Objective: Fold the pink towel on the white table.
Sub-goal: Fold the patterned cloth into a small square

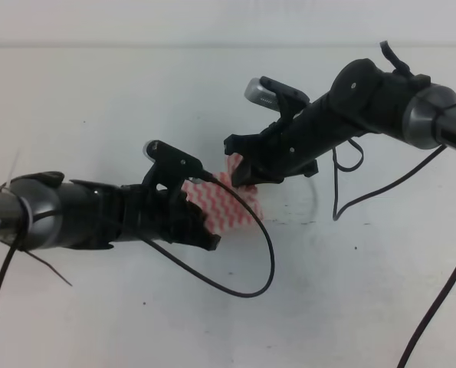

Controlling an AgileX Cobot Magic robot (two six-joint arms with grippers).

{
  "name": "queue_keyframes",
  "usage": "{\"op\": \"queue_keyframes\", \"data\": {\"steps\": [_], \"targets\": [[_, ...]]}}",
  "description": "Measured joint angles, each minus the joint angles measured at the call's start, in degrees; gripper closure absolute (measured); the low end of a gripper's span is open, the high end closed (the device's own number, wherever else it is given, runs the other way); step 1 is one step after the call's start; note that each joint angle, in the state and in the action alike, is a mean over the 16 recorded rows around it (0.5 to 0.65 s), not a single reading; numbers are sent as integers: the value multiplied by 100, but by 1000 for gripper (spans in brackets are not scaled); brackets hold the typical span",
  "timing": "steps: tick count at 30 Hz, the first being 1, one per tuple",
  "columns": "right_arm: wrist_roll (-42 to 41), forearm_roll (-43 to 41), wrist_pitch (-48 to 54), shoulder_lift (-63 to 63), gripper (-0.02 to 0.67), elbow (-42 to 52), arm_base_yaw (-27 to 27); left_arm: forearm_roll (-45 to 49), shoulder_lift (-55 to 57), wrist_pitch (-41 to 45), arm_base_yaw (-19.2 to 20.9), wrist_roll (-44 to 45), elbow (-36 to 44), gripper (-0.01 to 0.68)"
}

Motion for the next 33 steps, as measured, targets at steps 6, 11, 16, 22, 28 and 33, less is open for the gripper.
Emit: {"op": "queue_keyframes", "data": {"steps": [6, 11, 16, 22, 28, 33], "targets": [[-5, -1, 3, -15, 665, -2, 0, 0, -132, -321, 10, 39, 0, 673], [-7, -3, 24, -18, 666, -3, 0, 0, -147, -431, 25, 109, -42, 673], [-6, -4, 54, -15, 666, -3, 0, 0, -62, -403, 40, 190, -124, 673], [-6, -3, 80, -12, 666, -2, 0, 0, 127, -275, 49, 275, -241, 673], [-6, 20, 94, -12, 666, -2, 1, -14, 280, -247, 52, 297, -310, 673], [-4, 44, 92, -9, 665, -2, 16, -31, 350, -205, 52, 300, -327, 673]]}}
